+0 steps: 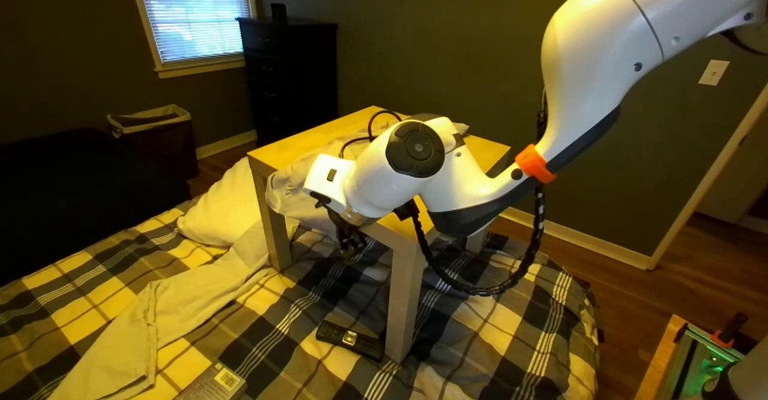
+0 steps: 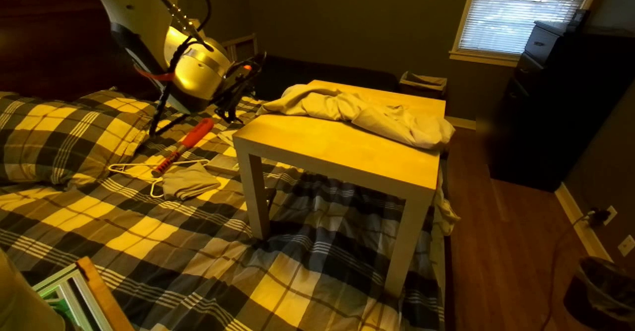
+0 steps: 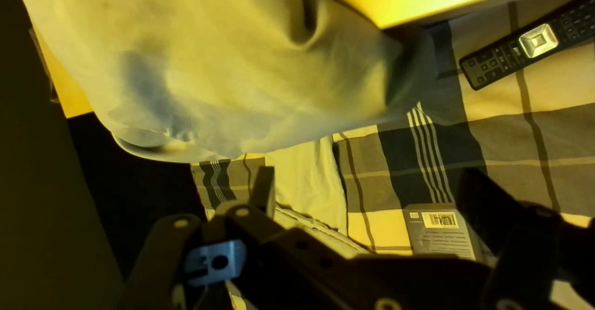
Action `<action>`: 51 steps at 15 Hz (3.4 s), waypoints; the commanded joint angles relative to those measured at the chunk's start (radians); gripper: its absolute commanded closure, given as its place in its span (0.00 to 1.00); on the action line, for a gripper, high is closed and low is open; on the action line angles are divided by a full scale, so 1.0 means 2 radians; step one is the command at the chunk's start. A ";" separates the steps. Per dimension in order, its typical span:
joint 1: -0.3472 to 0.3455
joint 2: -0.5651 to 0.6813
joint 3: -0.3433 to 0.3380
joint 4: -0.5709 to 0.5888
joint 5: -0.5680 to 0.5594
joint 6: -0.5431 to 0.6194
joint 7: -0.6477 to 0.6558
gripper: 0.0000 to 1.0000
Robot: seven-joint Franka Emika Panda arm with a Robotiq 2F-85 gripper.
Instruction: Fold the cloth on the table
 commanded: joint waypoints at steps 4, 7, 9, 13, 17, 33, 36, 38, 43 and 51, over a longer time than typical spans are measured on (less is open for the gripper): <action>0.028 0.047 -0.020 0.050 -0.114 -0.056 0.047 0.00; 0.031 0.059 -0.021 0.054 -0.130 -0.080 0.038 0.00; 0.031 0.065 -0.019 0.054 -0.135 -0.093 0.032 0.00; 0.030 0.071 -0.018 0.054 -0.143 -0.116 0.027 0.34; 0.029 0.073 -0.016 0.066 -0.145 -0.126 0.003 0.65; -0.121 0.030 0.176 0.113 0.267 -0.129 -0.206 0.99; -0.146 0.028 0.222 0.150 0.387 -0.132 -0.250 0.99; -0.153 0.036 0.246 0.174 0.442 -0.136 -0.261 0.99; -0.086 0.022 0.151 0.207 0.589 -0.101 -0.292 0.99; -0.201 -0.042 0.152 0.176 0.731 -0.001 -0.262 0.99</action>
